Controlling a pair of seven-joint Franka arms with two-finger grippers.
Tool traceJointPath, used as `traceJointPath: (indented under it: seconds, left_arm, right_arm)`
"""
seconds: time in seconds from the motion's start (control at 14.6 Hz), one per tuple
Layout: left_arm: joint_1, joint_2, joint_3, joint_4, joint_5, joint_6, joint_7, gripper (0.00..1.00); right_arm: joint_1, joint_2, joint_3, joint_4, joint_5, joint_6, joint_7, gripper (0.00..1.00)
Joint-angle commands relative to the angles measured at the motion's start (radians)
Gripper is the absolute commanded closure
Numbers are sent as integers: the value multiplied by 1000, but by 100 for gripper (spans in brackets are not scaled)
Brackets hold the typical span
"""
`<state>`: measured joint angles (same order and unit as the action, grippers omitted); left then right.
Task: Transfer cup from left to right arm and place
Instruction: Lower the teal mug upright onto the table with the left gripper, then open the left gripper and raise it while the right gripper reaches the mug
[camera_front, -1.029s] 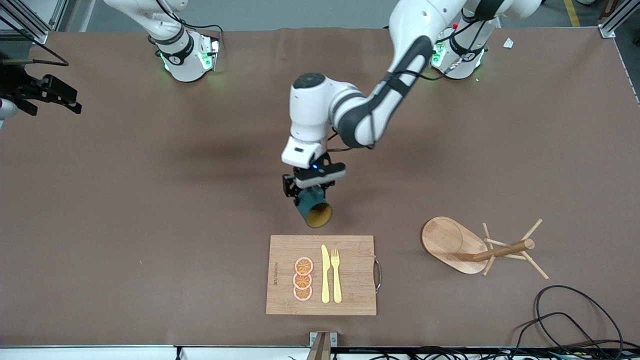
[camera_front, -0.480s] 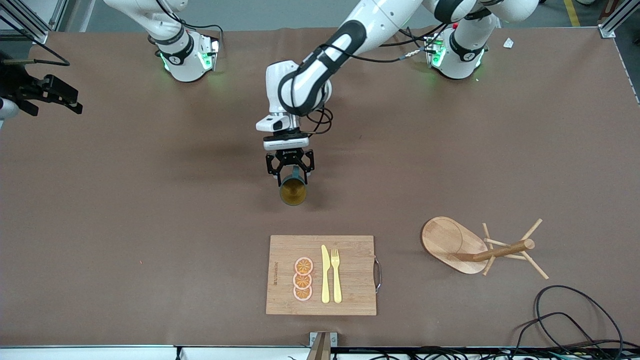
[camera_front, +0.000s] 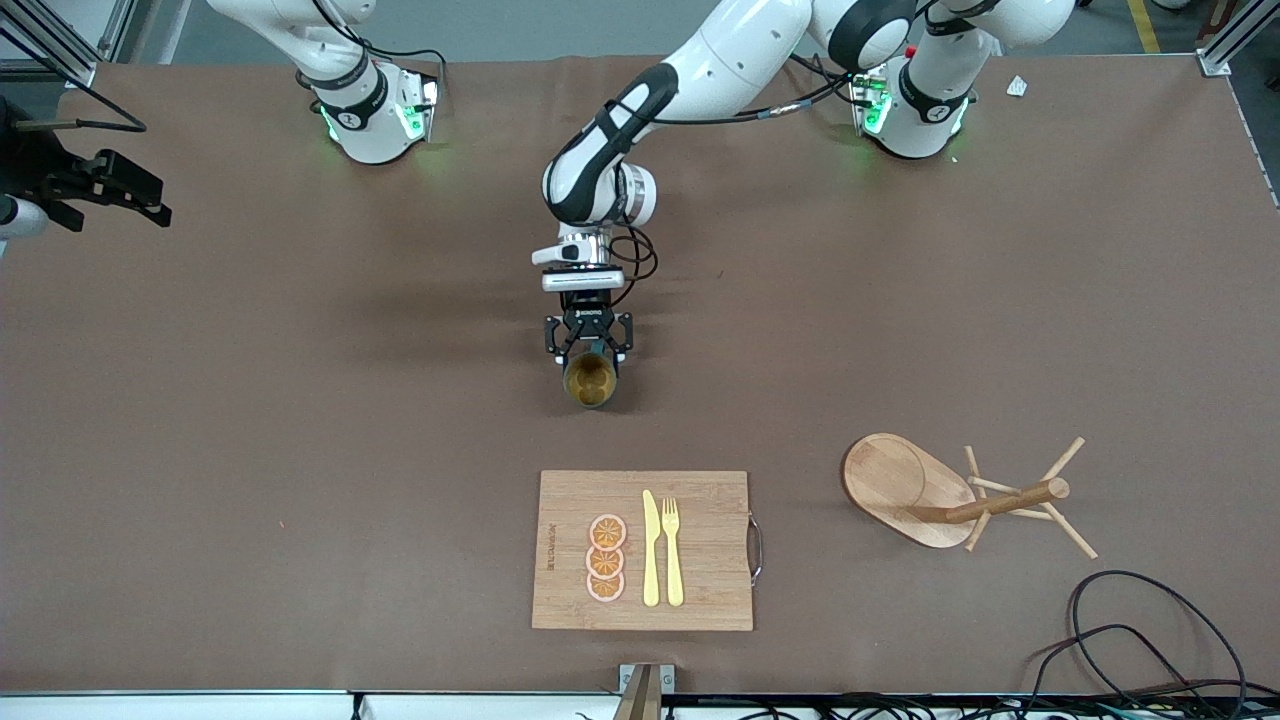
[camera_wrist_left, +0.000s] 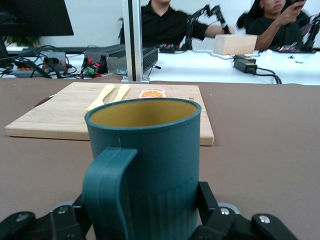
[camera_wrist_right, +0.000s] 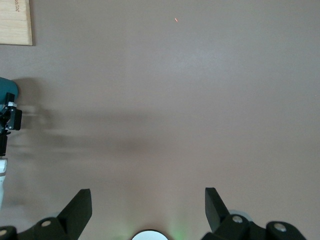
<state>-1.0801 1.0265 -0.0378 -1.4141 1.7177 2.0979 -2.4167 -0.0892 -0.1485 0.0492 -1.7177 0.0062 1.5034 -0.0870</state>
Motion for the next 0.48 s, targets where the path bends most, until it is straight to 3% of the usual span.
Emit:
traceJointPath:
  seconds: [0.0,0.07,0.21,0.41]
  left_arm:
    - [-27,32,12,30,48,-24,-27,20]
    - [-37,30,9,29,43,-24,-30,0]
    - [-53,12,-7,29,10,-33,-27,0]
    - [-73,-35,-86,29,-208,-142,-10,0]
  right_arm:
    - [12,-3,0,-19,9,-3,4,0]
    - [28,-11,-2,-34,9,-2,6,0]
    - [32,-14,-2,-39,9,-3,7,0]
    - [34,-16,0,-45,9,-5,12,0]
